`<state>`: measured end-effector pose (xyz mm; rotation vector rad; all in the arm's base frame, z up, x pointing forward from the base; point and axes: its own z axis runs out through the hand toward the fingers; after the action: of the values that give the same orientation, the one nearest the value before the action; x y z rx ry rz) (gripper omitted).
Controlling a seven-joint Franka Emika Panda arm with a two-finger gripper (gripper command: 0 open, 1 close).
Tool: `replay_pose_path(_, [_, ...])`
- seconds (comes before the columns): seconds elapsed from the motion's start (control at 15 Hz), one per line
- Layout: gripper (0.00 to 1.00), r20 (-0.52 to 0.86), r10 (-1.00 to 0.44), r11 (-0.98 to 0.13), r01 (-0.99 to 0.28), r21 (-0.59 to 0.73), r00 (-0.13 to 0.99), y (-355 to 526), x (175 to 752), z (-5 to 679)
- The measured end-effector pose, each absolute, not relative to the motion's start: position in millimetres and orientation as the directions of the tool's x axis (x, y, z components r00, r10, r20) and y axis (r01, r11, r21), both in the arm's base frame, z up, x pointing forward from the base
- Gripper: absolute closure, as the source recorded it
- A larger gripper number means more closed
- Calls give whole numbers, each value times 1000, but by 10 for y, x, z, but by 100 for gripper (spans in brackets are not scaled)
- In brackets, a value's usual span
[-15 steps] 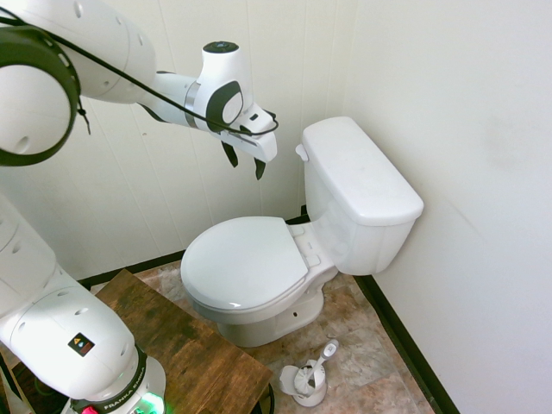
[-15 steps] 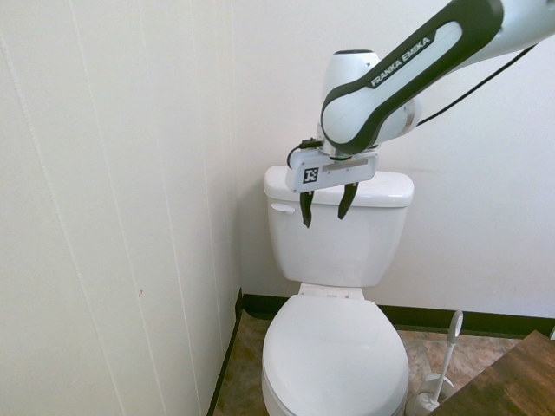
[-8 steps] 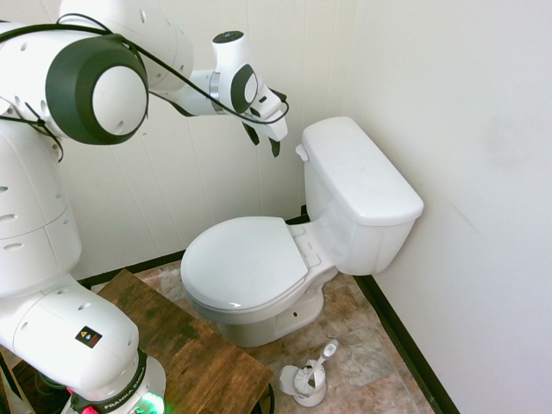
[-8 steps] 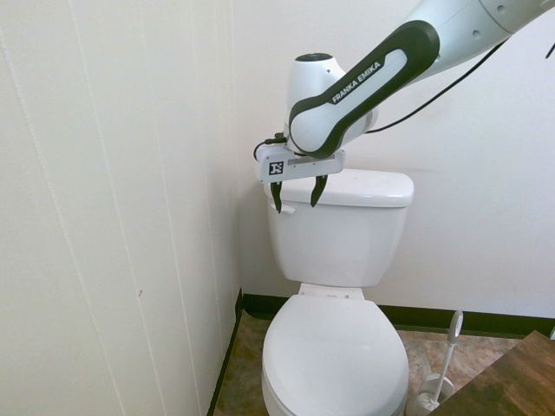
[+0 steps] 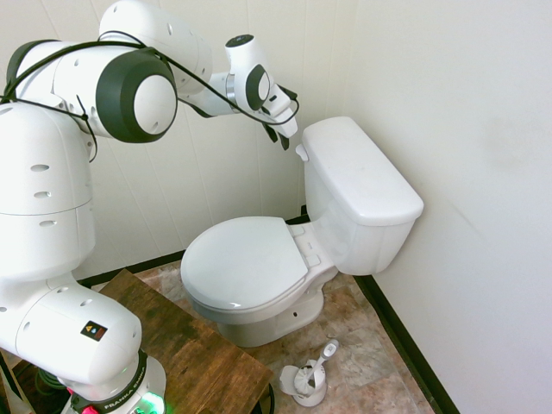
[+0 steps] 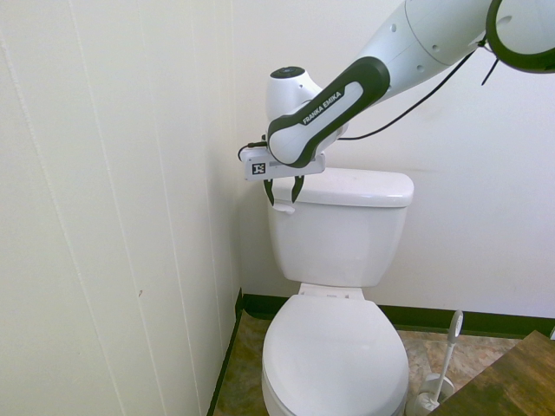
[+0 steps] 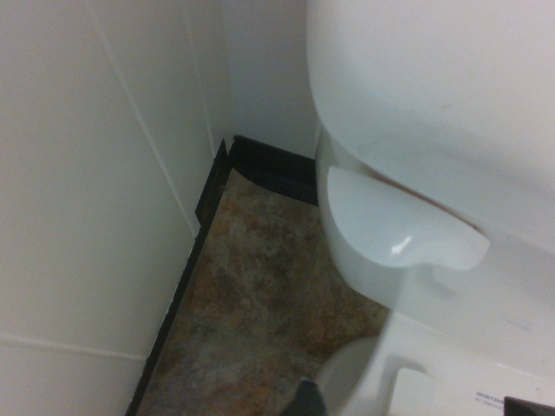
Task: Flush the toilet
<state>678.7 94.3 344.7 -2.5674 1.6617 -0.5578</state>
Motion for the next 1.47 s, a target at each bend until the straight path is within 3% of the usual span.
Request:
replay_pose_path(0.93, [100,331,-908,-349,-900,-261,256,858,7371,3128])
replay_pose_path(1.47, [100,323,-918,-306,-930,-204,231,791,7533,2857])
